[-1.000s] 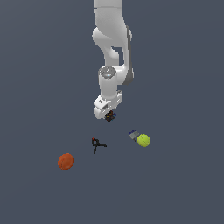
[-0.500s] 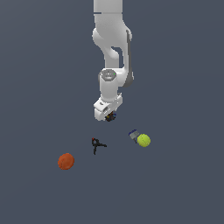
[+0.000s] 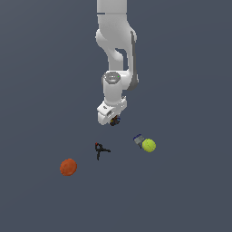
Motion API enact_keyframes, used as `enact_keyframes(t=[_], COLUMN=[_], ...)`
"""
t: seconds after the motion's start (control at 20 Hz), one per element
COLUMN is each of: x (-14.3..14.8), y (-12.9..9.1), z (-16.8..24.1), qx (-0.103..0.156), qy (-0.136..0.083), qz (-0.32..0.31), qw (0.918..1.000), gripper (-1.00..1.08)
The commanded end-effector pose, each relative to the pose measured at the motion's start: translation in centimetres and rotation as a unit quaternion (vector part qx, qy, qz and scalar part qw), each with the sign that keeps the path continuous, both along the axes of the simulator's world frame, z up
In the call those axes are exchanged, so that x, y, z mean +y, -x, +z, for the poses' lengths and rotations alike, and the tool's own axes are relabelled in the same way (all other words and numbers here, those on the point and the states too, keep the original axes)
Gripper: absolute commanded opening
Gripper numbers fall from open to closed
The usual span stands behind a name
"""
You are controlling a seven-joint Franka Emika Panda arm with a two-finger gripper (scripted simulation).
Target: Pick up a designated object from a clutter of objects.
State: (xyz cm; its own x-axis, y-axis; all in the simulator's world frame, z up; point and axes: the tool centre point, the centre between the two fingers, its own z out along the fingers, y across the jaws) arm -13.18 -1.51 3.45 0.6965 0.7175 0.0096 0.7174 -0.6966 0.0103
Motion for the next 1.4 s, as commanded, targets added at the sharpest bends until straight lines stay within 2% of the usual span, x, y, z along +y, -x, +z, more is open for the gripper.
enact_keyframes(t=[0.0,0.6,1.35], x=[0.0,-0.7,-2.5], y=[0.0,-0.2,-1.0], z=[0.0,2.7,11.3], qx=[0.0,0.001,0.002], qy=[0.001,0.001,-0.003], qz=[0.001,0.001,0.002], qw=[1.0,1.0,1.0], gripper=[-1.0,-1.0,-1.0])
